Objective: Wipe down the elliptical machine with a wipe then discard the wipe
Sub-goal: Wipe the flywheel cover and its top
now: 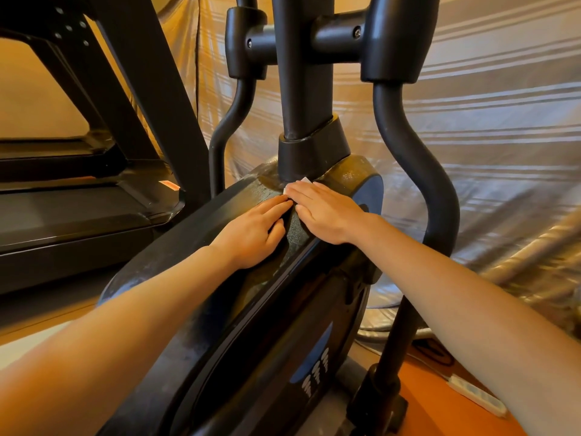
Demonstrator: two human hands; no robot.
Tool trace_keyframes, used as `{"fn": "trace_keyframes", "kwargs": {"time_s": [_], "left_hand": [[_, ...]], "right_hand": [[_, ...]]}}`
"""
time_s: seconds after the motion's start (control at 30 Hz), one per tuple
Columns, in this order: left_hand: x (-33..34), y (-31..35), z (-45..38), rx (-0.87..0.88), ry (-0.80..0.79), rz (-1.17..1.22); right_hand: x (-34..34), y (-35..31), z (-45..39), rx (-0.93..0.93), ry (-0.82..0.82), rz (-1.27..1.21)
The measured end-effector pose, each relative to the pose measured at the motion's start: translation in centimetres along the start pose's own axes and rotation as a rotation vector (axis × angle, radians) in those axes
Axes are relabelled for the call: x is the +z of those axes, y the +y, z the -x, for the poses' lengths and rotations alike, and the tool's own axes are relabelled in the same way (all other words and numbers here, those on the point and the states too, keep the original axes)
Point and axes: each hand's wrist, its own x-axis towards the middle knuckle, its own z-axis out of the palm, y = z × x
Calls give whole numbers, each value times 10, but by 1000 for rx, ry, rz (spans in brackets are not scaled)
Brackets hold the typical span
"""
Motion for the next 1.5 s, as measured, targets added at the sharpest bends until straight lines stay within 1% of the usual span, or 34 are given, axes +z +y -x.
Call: {"fn": "trace_keyframes", "kwargs": {"time_s": [0.1,0.23,0.4,0.47,0.63,0.73,0.83,0.9,1.0,1.1,1.13,1.23,1.3,1.37,1.43,1.5], "left_hand": [[-1,2,3,-24,5,4],[-2,3,6,-35,15,-2],[-2,1,7,-25,23,-13],[-2,0,6,-19,19,-12],[-3,-3,3,-3,-22,-45],[-4,-4,1,7,-57,-58],[-4,-4,1,20,-79,-63],[-3,-5,0,27,-78,-58],[-3,-5,-2,35,-83,-57],[-2,-6,-2,33,-85,-45],[-2,-6,-2,34,-82,-42],[-2,-5,-1,35,-84,-33],[-3,-5,0,31,-89,-26],[-3,-4,0,31,-88,-20],[-3,-3,1,32,-87,-18],[-2,-4,1,32,-78,-17]], "right_hand": [[-4,-2,-13,-21,-27,13],[-1,6,-13,-43,-15,-10],[7,21,8,-59,54,-77],[9,26,22,-44,107,-50],[10,32,38,151,158,-31],[3,38,24,234,181,-55],[1,41,8,391,165,-59],[5,31,3,460,170,-27],[15,12,7,440,153,-44],[15,15,10,407,177,-70],[11,21,6,436,187,-70],[-6,38,-7,605,165,-76],[-15,41,-15,660,180,-59],[-17,39,-17,686,177,-43],[-13,31,-12,689,140,-48],[-3,20,-6,643,86,-37]]}}
